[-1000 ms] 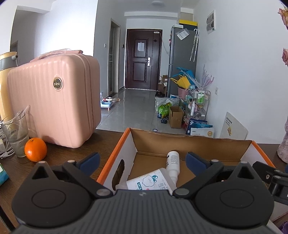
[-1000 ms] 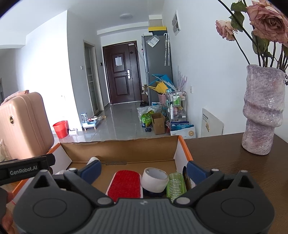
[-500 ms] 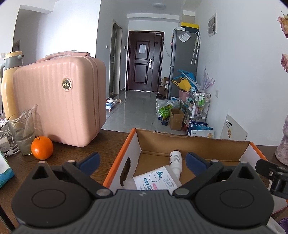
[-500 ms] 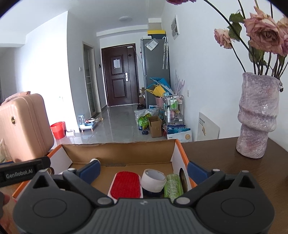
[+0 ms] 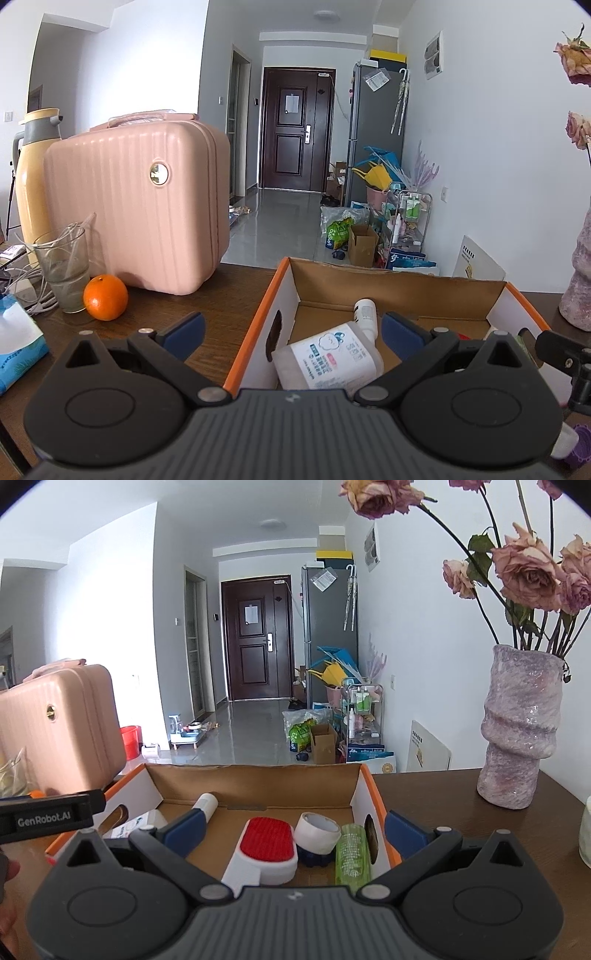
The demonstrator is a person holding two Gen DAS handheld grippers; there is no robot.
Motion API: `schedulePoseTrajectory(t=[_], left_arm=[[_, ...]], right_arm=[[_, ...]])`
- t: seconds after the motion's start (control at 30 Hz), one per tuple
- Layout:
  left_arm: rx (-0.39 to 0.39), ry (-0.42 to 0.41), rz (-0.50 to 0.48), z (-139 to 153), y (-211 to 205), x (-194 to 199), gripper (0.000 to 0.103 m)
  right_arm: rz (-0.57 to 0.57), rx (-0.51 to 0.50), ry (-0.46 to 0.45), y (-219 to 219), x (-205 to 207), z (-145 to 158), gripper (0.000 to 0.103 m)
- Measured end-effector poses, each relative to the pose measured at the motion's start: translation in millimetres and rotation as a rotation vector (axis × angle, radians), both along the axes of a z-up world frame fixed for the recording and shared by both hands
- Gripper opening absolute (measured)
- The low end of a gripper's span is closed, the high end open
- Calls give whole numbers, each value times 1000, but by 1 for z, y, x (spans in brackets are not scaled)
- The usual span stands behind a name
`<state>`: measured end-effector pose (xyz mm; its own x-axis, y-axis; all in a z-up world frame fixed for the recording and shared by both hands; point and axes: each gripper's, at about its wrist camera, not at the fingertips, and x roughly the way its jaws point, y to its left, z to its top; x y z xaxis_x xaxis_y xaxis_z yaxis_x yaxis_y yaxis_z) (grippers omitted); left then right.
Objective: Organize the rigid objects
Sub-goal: 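Withdraw both open tools from the box back over the table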
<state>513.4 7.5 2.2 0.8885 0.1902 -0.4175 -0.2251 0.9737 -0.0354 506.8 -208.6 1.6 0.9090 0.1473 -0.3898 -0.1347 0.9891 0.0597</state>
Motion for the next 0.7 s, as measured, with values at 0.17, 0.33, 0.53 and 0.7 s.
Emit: schedulePoseTrajectory(t=[0.17, 0.33, 0.53, 0.7], left_arm=[[-2, 2, 0, 0, 2, -15, 103], [-2, 5, 0, -1, 5, -28, 103], [-8, 12, -2, -3, 12, -51, 103], [-2, 25, -10, -6, 12, -67, 103]], right_arm=[[5, -1, -13, -2, -17, 1, 103], [10, -7, -26, -4, -36, 1, 103], [11, -12, -29, -9, -57, -2, 103], [15, -18, -31, -10, -74, -5, 103]])
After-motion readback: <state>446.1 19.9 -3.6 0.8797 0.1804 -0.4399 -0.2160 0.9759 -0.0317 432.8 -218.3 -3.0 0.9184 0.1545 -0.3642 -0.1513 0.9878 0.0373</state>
